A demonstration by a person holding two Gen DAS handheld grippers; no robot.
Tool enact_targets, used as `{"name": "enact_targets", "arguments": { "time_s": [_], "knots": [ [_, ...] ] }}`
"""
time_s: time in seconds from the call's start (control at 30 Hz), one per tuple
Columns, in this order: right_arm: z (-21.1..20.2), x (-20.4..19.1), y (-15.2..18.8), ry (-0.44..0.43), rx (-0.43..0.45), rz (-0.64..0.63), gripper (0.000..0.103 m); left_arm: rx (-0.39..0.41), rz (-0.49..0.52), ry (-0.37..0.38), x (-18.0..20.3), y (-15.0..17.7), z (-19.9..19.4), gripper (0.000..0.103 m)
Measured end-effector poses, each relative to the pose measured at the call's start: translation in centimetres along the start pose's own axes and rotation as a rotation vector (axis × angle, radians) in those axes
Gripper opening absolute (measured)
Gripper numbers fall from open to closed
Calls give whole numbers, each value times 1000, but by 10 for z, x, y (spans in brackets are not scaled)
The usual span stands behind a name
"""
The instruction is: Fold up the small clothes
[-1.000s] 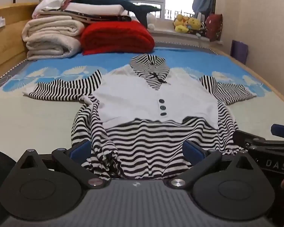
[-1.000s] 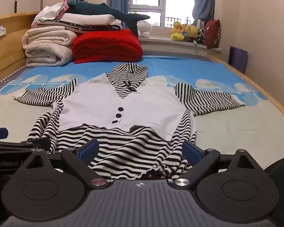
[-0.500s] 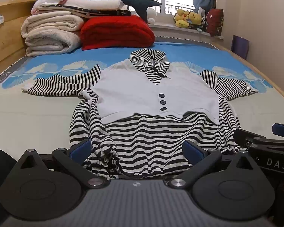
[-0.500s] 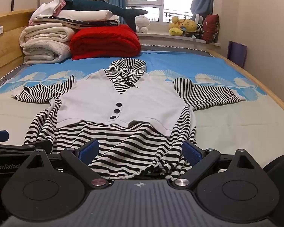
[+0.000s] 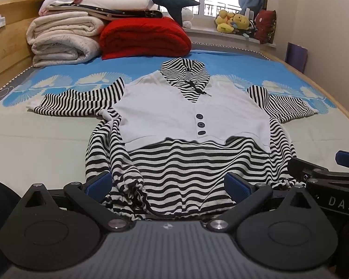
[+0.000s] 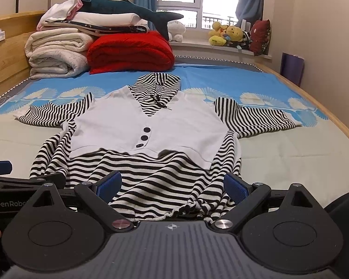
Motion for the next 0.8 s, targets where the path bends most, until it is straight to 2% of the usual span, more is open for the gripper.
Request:
{"name": "enact_targets", "arguments": {
  "time_s": [0.8],
  "knots": [
    [0,-1,0,-3,-3,5,95,-13,-11,1,-1,0,1,102]
  ]
}}
Point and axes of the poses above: each gripper's, at about its wrist camera, not at the fingertips, and z roughly the way its jaws point, x to its right, y to its underside, the point moved 10 cm from there along z, roughly the way its jaws point, and after that the axes turned 5 degrees about z, right-handed, at the moved point
